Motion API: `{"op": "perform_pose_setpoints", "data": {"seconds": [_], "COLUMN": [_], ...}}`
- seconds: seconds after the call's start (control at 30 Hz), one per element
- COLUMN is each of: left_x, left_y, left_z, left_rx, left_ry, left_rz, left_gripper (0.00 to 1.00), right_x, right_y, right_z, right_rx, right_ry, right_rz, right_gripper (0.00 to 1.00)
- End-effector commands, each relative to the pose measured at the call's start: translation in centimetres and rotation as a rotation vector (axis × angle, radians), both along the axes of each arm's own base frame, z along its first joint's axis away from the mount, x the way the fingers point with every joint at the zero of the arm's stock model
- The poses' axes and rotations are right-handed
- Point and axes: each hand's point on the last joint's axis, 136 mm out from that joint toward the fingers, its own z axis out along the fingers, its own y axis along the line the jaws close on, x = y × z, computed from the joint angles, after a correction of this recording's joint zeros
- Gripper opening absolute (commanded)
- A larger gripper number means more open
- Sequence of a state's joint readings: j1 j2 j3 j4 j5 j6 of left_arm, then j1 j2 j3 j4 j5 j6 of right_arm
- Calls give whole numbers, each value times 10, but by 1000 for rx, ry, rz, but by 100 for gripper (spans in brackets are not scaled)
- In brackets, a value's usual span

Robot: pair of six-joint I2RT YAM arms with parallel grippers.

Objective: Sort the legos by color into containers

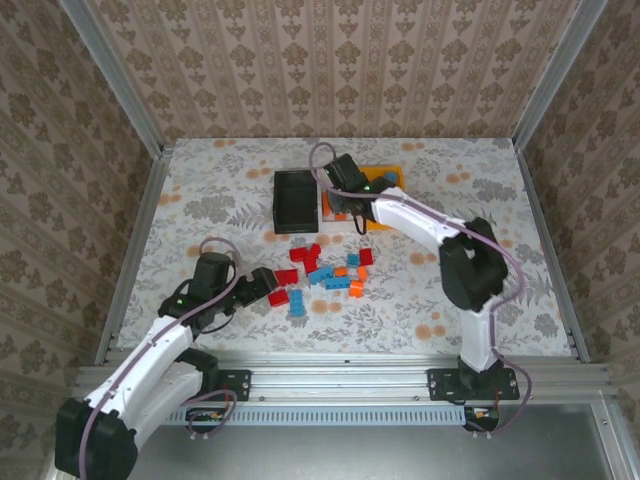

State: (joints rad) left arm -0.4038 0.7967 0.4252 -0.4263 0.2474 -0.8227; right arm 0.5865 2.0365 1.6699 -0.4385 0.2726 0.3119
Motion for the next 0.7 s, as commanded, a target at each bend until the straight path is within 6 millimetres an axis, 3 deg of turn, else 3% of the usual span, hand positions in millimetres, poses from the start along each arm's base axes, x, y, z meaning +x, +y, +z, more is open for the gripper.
{"op": "perform_pose_setpoints", "data": {"seconds": [0.0, 0.13, 0.27, 0.47, 0.67], "left_x": [-3, -1, 8, 31, 54], "left_y": [-2, -4, -3, -21, -41], "left_z": [0, -7, -10, -1, -11], "left_rx": [36, 88, 160, 290, 407], "left_ry": [33, 64, 64, 19, 15], "left_rz": [-63, -91, -88, -161, -204], "left_gripper": [95, 93, 91, 86, 72], "right_x": [15, 32, 34, 6, -46], "right_y": [7, 18, 20, 13, -5], "right_z": [-18, -25, -13, 22, 23], "right_rx": [-18, 10, 22, 84, 154], "right_ry": [55, 72, 51, -1, -5], "right_rz": [42, 62, 73, 72, 51], "right_gripper": [36, 40, 54, 58, 59]}}
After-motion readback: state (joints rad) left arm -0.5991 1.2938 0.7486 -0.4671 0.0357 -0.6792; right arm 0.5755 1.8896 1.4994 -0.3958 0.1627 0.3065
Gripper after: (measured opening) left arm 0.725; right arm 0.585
